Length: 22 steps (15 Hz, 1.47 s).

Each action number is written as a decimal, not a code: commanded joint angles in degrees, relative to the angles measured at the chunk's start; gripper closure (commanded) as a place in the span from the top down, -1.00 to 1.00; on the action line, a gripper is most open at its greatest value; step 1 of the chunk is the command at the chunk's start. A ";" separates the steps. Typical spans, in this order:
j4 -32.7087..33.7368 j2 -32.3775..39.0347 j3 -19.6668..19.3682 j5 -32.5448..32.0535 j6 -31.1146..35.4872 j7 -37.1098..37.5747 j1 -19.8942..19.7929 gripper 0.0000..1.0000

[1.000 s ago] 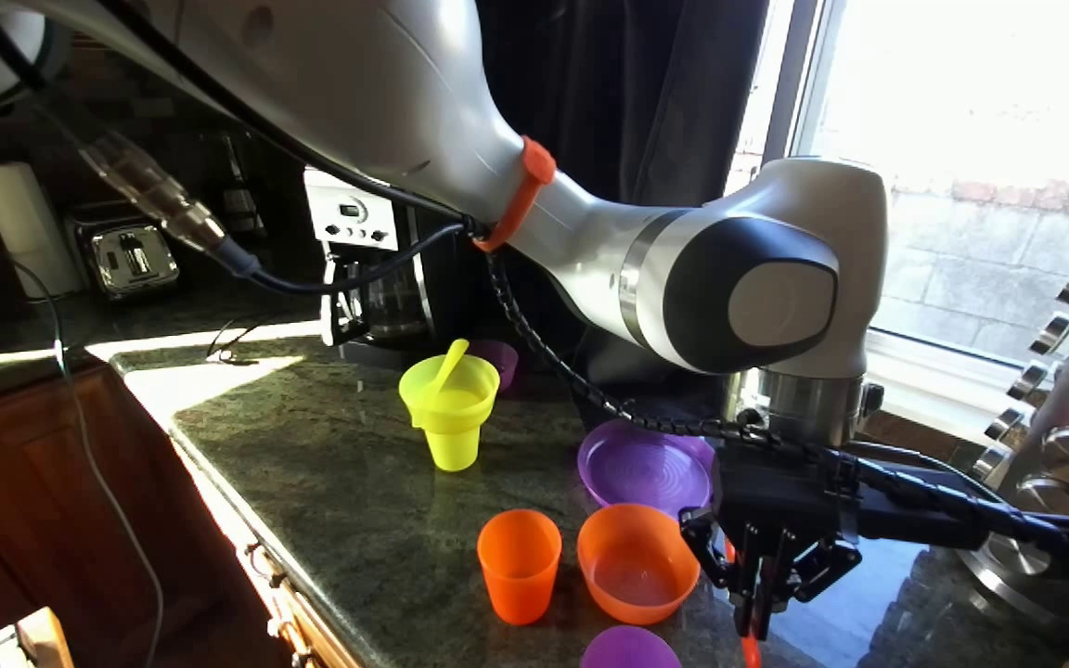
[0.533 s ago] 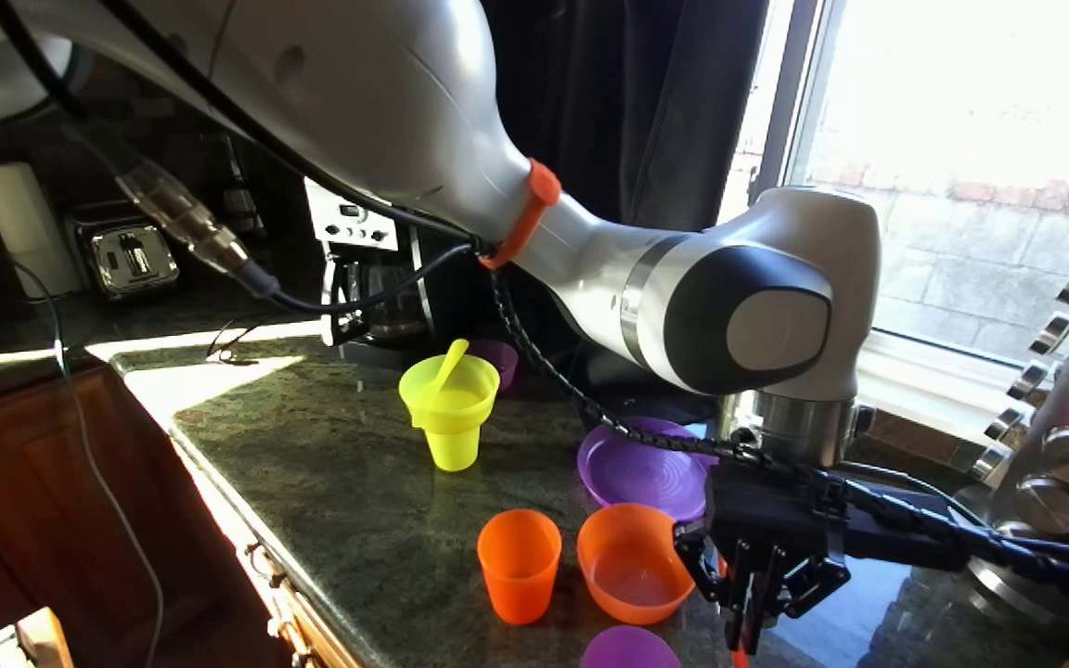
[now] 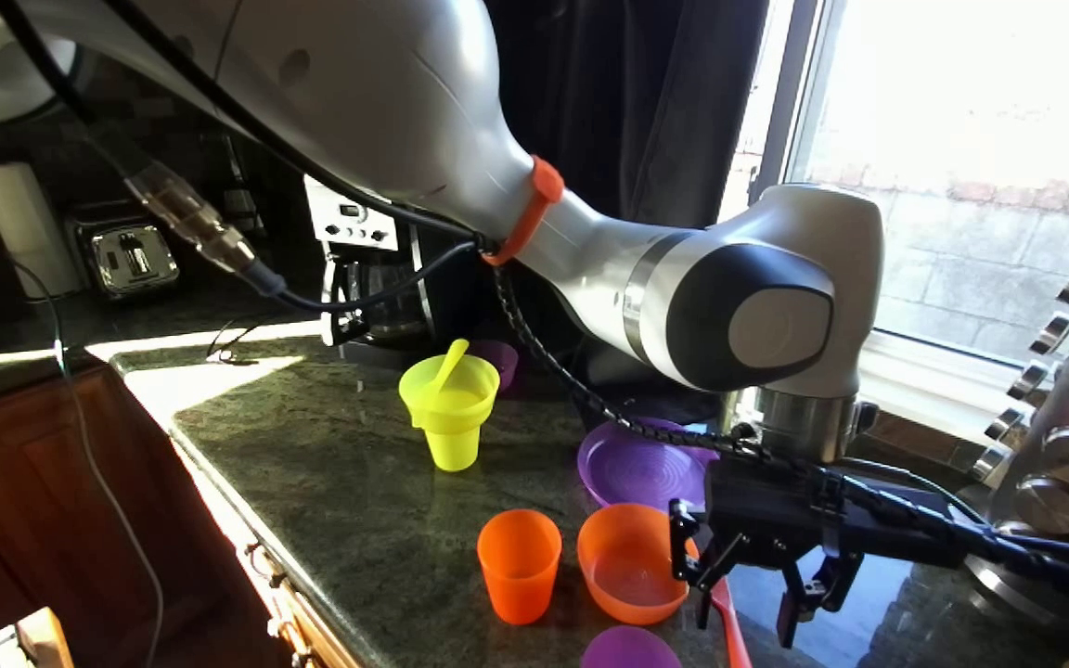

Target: Remove the orange knife from the orange bowl then place the orange bowl on the right side of the counter, move the orange knife to the right.

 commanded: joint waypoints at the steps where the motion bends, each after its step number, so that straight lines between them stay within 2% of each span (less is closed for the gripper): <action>1: -0.03 -2.75 1.75 3.15 -1.63 0.63 -1.73 1.00; 6: -3.38 -9.84 1.15 5.84 -3.72 7.44 -0.63 1.00; 12: -7.66 -16.57 0.49 3.91 -3.66 12.14 0.77 1.00; 22: -13.61 -23.32 0.17 2.43 -3.26 16.53 1.89 1.00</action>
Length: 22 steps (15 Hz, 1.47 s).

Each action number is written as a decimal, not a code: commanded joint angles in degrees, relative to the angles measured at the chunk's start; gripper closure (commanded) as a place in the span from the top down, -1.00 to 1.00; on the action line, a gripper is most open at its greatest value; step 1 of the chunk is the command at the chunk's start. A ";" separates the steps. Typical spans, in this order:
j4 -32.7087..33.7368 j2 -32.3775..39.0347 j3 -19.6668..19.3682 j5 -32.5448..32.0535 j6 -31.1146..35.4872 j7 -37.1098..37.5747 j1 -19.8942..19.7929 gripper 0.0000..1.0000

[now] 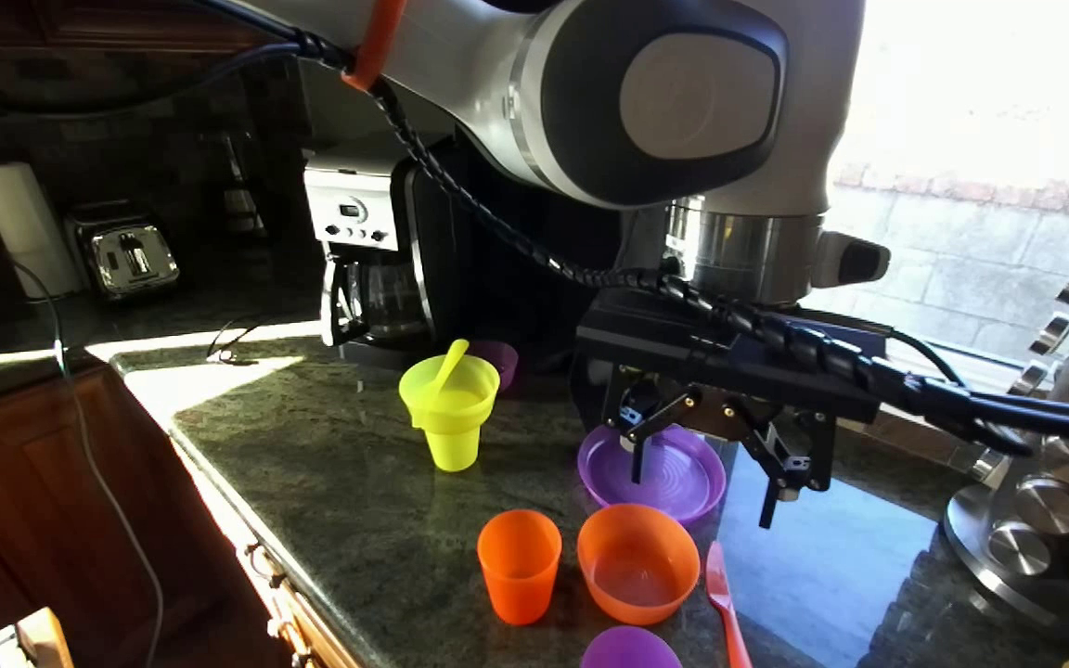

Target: Remove the orange knife from the orange bowl then place the orange bowl on the right side of the counter, move the orange knife to the right.

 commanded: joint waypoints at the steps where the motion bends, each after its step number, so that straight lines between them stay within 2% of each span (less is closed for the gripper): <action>1: -4.59 -4.05 -0.48 -1.23 0.25 2.14 1.05 1.00; 6: -7.59 -6.61 -0.54 -1.29 0.94 2.67 1.61 1.00; 12: -11.56 -9.86 -0.67 1.97 2.43 2.19 2.60 1.00; 22: -13.58 -12.88 -1.16 2.97 2.39 -5.88 4.26 1.00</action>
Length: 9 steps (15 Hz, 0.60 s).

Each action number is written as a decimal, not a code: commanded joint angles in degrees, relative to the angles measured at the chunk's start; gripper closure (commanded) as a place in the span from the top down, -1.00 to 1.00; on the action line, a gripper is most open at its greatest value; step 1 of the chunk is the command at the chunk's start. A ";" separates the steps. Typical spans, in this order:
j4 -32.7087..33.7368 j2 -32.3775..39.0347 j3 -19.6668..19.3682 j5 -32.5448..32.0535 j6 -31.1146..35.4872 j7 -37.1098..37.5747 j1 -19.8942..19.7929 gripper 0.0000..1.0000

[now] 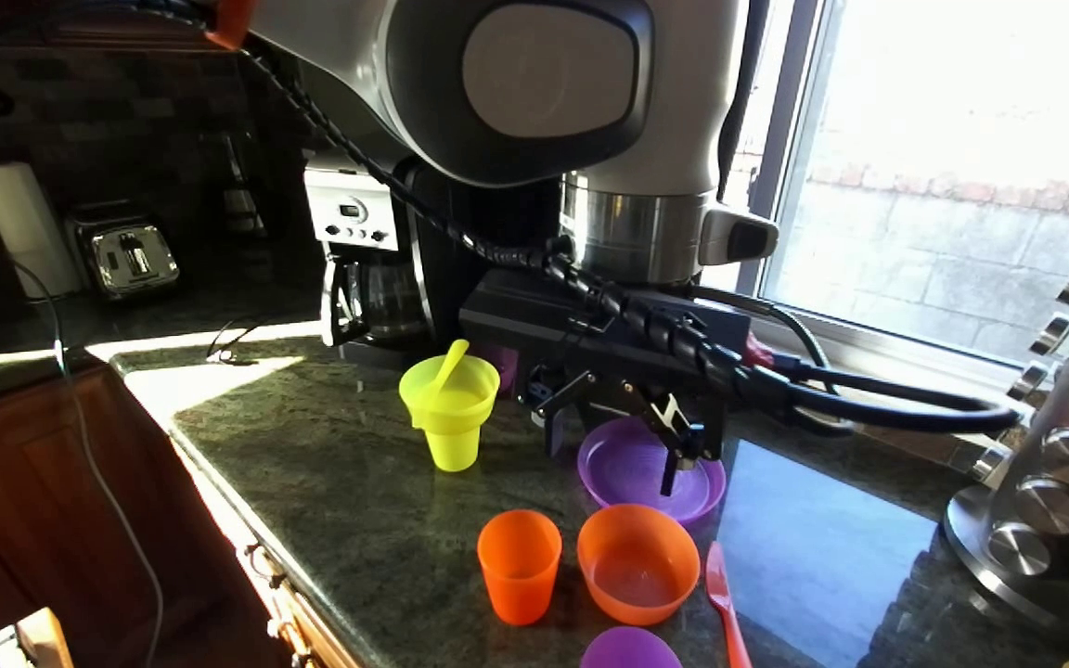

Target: Remove the orange knife from the orange bowl then place the orange bowl on the right side of the counter, move the orange knife to the right.

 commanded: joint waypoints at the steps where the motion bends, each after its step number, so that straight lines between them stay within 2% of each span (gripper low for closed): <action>1: -2.81 -2.53 -1.20 1.36 1.68 -4.13 1.10 1.00; 9: -3.08 -3.43 -1.88 2.72 1.47 -8.92 1.21 1.00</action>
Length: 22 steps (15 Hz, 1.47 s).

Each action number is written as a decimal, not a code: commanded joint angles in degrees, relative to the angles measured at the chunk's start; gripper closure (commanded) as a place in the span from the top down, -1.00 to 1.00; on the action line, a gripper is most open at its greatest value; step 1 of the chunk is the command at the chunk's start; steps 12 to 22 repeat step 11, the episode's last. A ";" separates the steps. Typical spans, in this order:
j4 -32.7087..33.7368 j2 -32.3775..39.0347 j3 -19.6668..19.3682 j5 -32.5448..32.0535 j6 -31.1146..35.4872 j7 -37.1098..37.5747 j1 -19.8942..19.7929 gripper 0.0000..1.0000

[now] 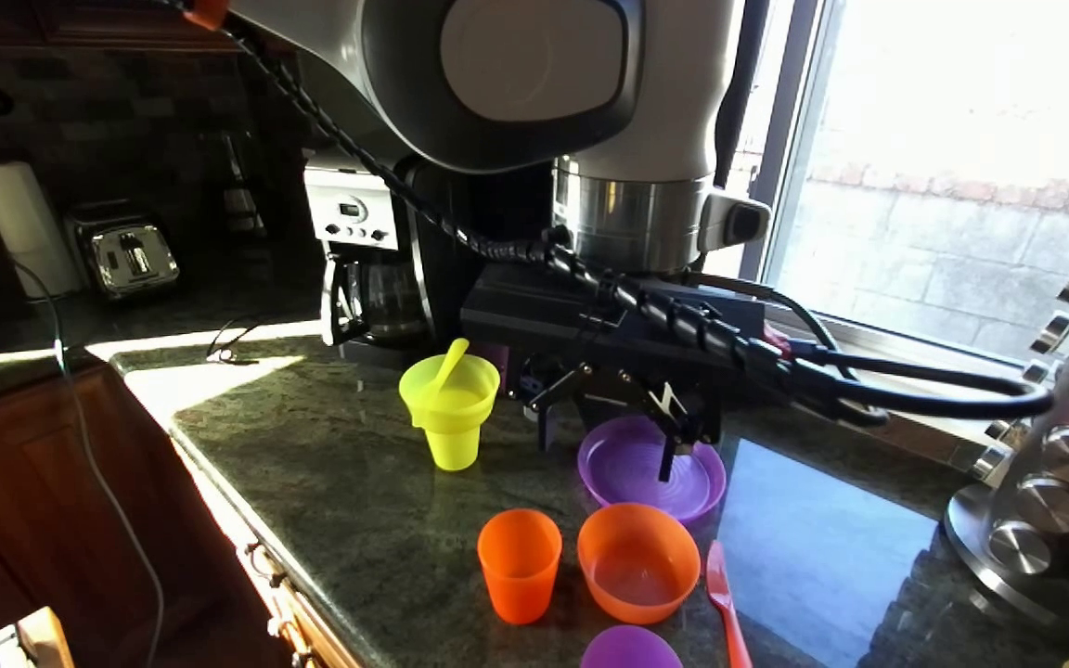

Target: Remove the orange knife from the orange bowl then place the orange bowl on the right side of the counter, move the orange knife to the right.

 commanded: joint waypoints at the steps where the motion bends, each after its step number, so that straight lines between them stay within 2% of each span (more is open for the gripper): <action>1: -2.41 -2.01 -1.37 1.64 1.42 -2.65 0.85 1.00; 6: -2.67 -2.42 -1.84 2.28 1.69 -3.78 0.80 1.00; 7: -0.32 -0.66 -1.52 0.86 -0.15 -2.18 0.82 1.00; 22: -0.35 -0.81 -1.64 0.94 -0.15 -2.40 0.81 1.00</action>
